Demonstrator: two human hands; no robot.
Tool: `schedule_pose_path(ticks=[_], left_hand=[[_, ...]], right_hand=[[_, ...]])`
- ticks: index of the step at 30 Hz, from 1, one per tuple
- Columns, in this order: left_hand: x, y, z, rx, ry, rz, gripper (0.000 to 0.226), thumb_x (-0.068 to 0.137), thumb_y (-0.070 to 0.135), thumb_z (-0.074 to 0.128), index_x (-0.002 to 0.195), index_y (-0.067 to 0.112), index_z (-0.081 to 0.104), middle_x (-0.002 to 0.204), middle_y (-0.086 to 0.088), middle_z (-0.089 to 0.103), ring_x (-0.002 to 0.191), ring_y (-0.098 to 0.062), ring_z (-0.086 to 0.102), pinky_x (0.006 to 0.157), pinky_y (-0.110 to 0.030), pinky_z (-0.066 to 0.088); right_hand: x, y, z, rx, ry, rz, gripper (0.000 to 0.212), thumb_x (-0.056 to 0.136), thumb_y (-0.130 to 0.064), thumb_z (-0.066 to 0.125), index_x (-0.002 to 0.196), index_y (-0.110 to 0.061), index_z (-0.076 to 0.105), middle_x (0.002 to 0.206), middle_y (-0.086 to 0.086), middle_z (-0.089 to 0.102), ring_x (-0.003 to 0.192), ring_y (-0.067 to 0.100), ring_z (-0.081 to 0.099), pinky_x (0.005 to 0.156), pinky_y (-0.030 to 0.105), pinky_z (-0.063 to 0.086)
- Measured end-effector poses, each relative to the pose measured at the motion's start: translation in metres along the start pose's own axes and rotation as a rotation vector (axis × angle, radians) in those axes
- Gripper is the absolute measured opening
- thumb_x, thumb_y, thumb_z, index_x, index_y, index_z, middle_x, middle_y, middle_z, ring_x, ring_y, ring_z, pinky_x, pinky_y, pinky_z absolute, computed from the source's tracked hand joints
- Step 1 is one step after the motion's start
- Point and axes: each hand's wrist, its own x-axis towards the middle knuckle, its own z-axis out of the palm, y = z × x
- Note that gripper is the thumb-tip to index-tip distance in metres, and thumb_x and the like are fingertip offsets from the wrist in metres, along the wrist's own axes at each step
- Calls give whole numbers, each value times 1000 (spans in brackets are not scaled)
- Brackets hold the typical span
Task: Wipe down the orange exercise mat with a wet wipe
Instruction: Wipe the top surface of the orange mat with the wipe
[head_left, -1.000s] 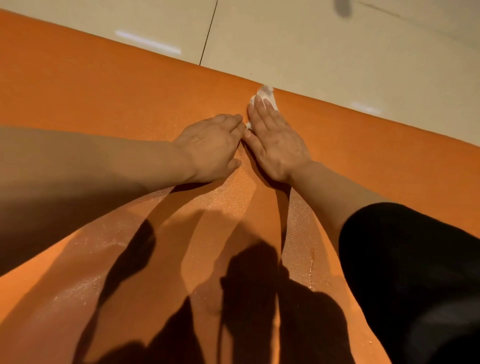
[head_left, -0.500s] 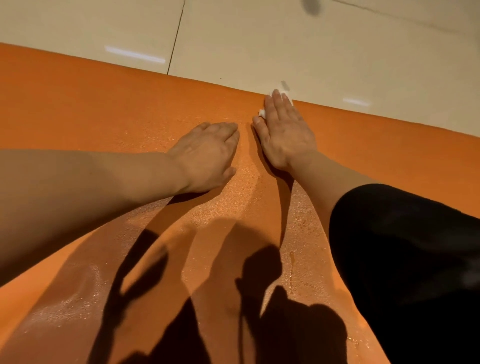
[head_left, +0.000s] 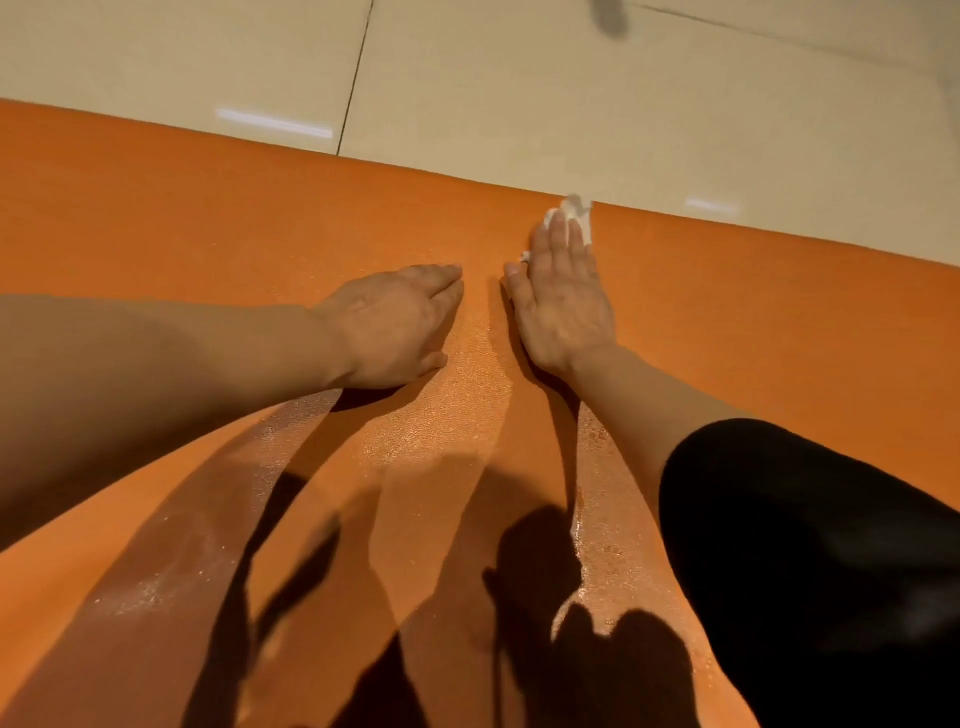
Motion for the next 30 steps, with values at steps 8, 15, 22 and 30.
schedule_pose_path(ticks=[8, 15, 22, 30], left_hand=[[-15, 4, 0, 83, -19, -20, 76, 98, 45, 42, 153, 5, 8, 162, -11, 3, 148, -21, 8, 118, -26, 9], [-16, 15, -7, 86, -85, -49, 70, 99, 39, 40, 153, 5, 11, 162, -10, 5, 148, -22, 11, 119, -29, 15], [-35, 34, 1, 145, -96, -21, 68, 99, 36, 36, 153, 3, 9, 161, -15, 5, 148, -24, 10, 118, -29, 10], [-52, 41, 14, 191, -146, -1, 71, 100, 39, 32, 153, 4, 1, 161, -17, -3, 149, -27, 6, 121, -37, 10]], right_hand=[[-25, 7, 9, 42, 21, -302, 55, 105, -43, 17, 155, -21, 12, 163, -1, 1, 149, 12, -3, 122, 34, -2], [-50, 25, 12, 225, 264, -100, 45, 101, -33, 40, 143, -17, 47, 157, 9, 29, 144, 28, 26, 119, 41, 21], [-47, -35, 24, 254, 78, -227, 50, 107, -28, 28, 154, -10, 21, 162, 6, 11, 150, 18, 7, 119, 24, -2], [-66, 25, 21, 190, 220, 130, 64, 94, 0, 46, 151, -27, 33, 163, -4, 9, 136, 27, 40, 98, 36, 44]])
